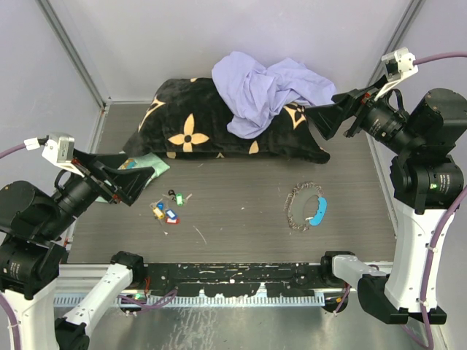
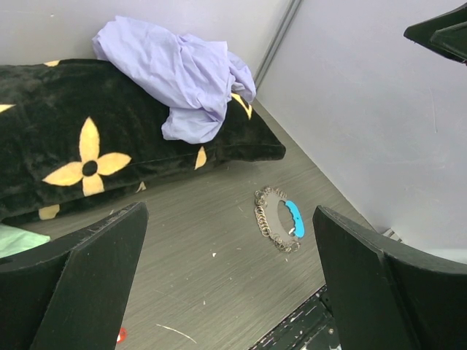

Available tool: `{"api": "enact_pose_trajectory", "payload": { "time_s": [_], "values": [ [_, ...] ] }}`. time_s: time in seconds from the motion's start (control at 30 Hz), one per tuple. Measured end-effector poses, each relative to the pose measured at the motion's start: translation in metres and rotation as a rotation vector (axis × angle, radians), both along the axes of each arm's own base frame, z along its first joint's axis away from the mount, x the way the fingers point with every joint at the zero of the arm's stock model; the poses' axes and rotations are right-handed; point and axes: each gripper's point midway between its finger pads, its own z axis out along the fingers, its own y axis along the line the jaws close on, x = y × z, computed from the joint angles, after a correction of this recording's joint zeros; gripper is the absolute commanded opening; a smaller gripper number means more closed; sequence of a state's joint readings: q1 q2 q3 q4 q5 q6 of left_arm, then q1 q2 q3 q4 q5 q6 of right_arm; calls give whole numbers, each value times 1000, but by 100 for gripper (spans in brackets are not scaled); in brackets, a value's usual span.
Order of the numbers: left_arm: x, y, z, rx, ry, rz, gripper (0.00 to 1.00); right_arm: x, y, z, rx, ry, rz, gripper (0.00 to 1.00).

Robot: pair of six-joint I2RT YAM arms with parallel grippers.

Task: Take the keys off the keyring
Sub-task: Reset both arms

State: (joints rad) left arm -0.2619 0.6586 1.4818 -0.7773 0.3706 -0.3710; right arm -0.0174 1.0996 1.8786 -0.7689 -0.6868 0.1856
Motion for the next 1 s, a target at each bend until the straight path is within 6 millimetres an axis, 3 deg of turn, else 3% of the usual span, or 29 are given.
{"api": "enact_pose_trajectory", "payload": {
  "time_s": [1.0],
  "values": [
    [1,0,-5,19,-3,-2,98,2,-1,-4,-2,10,1,100]
  ]
}}
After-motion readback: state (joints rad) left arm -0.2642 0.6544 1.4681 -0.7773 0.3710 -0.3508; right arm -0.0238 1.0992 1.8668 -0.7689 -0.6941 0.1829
